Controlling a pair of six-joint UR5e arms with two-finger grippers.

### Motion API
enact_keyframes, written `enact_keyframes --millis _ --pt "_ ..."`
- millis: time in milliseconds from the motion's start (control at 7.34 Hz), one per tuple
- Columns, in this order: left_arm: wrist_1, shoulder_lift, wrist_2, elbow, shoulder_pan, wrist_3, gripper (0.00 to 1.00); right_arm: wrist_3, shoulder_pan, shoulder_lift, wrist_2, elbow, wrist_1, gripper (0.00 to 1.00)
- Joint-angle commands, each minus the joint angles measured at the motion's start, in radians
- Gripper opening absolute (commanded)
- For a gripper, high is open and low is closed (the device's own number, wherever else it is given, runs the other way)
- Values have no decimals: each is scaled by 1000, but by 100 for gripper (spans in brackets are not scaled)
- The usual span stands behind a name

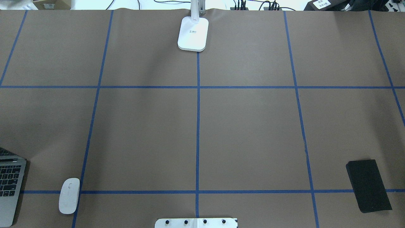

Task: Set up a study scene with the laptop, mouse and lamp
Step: 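Move the left gripper over the silver laptop's screen edge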

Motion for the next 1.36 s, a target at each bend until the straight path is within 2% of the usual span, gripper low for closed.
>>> enact_keyframes --millis 0,545,817,953,1089,1226 --pt "-64 1 -13 51 12 -86 100 -3 0 -24 12 4 32 100" --pt "-76 40 -16 85 62 -80 100 -2 0 -61 42 9 75 100" --pt "-195 80 -26 156 64 -86 98 -2 2 -75 49 33 75 100" --pt "-199 80 -45 173 65 -90 82 -3 2 -78 49 35 75 100" --pt "-200 70 -63 183 65 -118 49 -3 2 -83 49 45 75 100" --pt "-200 48 -92 186 65 -161 3 -3 2 -86 49 48 75 100"
